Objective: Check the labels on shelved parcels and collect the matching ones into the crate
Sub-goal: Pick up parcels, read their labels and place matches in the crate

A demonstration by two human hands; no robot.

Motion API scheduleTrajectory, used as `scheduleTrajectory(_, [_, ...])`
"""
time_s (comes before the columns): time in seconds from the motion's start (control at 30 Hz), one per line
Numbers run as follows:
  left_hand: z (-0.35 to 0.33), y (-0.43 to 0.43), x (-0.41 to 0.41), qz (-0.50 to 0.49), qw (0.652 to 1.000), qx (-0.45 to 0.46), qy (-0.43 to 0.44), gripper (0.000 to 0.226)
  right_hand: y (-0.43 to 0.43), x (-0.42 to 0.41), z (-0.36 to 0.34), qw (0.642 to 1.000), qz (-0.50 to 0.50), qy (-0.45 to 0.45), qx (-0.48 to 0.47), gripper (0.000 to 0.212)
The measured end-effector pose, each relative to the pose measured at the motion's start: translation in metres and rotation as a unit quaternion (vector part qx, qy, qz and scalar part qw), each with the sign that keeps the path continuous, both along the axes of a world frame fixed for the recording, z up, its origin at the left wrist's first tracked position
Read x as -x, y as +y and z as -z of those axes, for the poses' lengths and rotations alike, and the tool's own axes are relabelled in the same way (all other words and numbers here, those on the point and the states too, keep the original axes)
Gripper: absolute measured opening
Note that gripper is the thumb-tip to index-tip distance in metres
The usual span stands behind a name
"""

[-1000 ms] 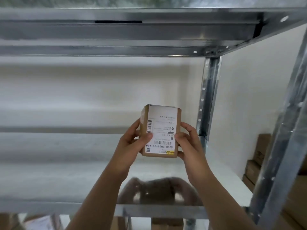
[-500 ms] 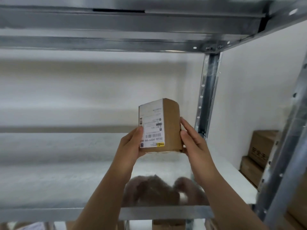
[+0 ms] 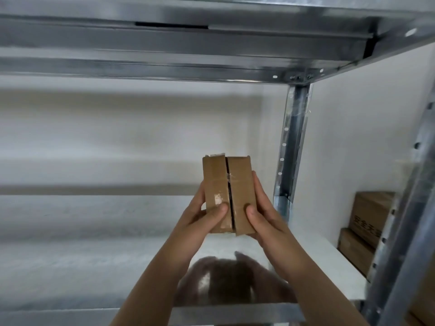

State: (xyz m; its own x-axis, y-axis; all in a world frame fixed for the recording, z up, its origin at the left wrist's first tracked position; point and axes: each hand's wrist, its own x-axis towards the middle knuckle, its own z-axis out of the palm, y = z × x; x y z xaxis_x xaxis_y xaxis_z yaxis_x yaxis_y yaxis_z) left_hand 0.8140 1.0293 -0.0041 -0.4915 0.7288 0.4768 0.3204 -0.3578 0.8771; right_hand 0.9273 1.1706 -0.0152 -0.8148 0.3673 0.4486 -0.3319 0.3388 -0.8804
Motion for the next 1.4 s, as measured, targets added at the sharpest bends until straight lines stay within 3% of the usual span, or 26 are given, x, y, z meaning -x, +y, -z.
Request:
scheduleTrajectory(0.17, [-0.002,0.0,0.001,-0.012,1.0,-0.007,-0.01,0.055,-0.001,0.0,-0.001,1.0,0.009,0.008,0.013,0.065])
scheduleTrajectory(0.33, [0.004,0.003,0.008,-0.032,0.999,0.003,-0.029,0.065,-0.002,0.001,-0.001,1.0,0.021,0.013,0.011,0.065])
scheduleTrajectory(0.53, [0.007,0.004,0.01,-0.091,0.993,-0.009,-0.076,0.052,0.001,0.001,-0.001,0.993,0.104,0.028,0.052,0.083])
scheduleTrajectory(0.7, [0.007,0.006,0.01,-0.102,0.989,-0.045,-0.093,0.034,0.007,0.006,-0.001,0.983,0.178,0.025,0.046,0.062])
scheduleTrajectory(0.8, [0.007,0.003,0.009,-0.047,0.99,-0.068,-0.118,0.054,0.008,0.006,0.002,0.988,0.142,0.045,0.028,0.048])
scheduleTrajectory(0.93, [0.005,0.002,0.007,-0.024,0.995,-0.066,-0.068,0.067,0.006,0.005,0.004,0.994,0.046,0.072,0.064,0.052])
scheduleTrajectory(1.4, [0.006,0.003,0.008,-0.009,0.995,-0.076,-0.056,0.064,0.01,0.006,0.006,0.991,0.041,0.102,0.073,0.062])
